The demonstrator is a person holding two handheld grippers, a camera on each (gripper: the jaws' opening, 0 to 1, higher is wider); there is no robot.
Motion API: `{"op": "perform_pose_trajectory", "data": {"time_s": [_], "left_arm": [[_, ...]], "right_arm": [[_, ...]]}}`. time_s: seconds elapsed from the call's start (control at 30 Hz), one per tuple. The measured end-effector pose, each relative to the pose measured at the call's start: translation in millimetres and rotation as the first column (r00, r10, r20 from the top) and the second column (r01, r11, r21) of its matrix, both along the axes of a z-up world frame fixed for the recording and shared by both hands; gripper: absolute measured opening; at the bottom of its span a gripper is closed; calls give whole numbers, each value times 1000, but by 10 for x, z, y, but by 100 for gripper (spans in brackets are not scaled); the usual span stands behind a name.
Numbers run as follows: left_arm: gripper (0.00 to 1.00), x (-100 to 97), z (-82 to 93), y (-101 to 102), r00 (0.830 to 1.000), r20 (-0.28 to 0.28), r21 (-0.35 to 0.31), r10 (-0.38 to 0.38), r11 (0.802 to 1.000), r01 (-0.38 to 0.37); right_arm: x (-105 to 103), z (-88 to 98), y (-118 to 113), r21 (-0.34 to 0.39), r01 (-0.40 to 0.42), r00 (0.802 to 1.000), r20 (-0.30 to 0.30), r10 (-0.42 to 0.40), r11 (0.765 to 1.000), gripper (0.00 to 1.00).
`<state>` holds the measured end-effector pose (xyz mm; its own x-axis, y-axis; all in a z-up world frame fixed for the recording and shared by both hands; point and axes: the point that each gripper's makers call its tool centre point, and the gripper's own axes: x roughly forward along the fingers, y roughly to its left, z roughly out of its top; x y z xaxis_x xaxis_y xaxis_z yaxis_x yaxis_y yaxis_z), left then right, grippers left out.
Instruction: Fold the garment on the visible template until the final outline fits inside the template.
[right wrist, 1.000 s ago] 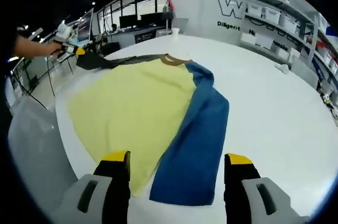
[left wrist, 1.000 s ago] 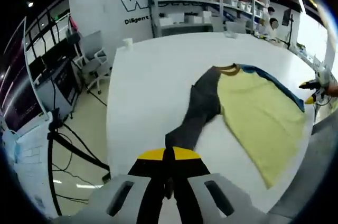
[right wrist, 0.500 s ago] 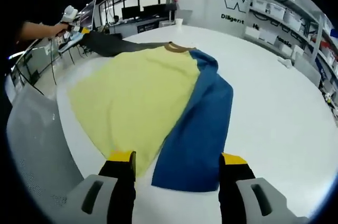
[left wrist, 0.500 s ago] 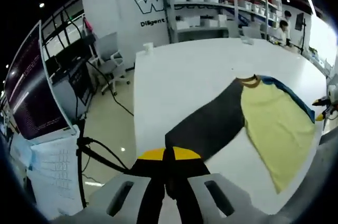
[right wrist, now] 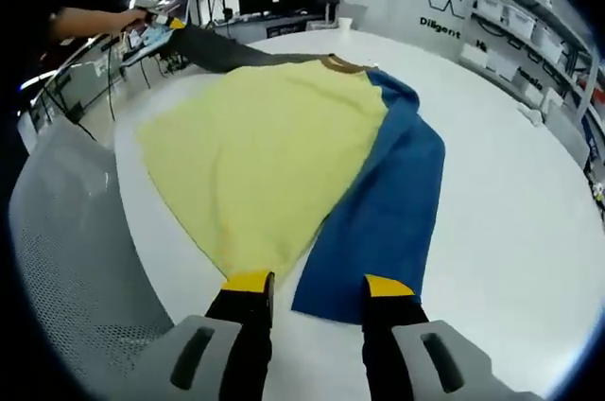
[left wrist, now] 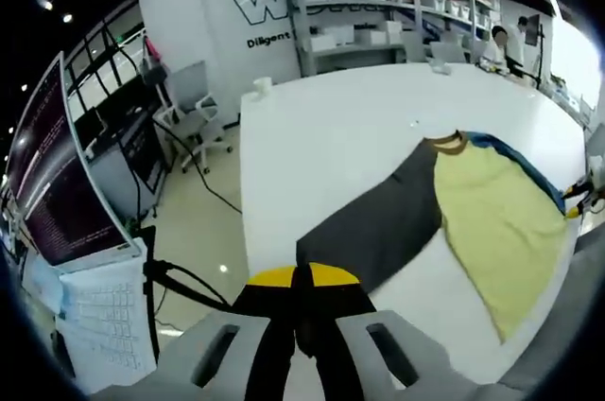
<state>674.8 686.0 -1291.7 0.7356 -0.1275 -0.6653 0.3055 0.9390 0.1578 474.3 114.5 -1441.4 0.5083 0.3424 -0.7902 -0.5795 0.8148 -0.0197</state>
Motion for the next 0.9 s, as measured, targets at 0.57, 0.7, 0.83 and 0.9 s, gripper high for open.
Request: {"op": "perform_pose_trajectory", "data": {"time_s": [0.57,0.7,0.83,0.9], "left_arm": [[2,-1,-79,-33,1000,-24,3,-14,1000,14],[2,17,-84,-54,999,-26,1,-19,1000,19],[2,26,-99,-84,999,-29,-3,-27,1000,27],[2,40,-105,-90,999,-30,-6,-28,1000,28]], "right_arm": [[-2,-67,-200,-108,-39,999,16,41,993,0],[42,-18,-244,-51,55,998,-27,-56,997,0],[182,146,-350,22,152,988,-36,-151,988,0],[271,264,-422,31,170,985,-15,-169,985,0]]}}
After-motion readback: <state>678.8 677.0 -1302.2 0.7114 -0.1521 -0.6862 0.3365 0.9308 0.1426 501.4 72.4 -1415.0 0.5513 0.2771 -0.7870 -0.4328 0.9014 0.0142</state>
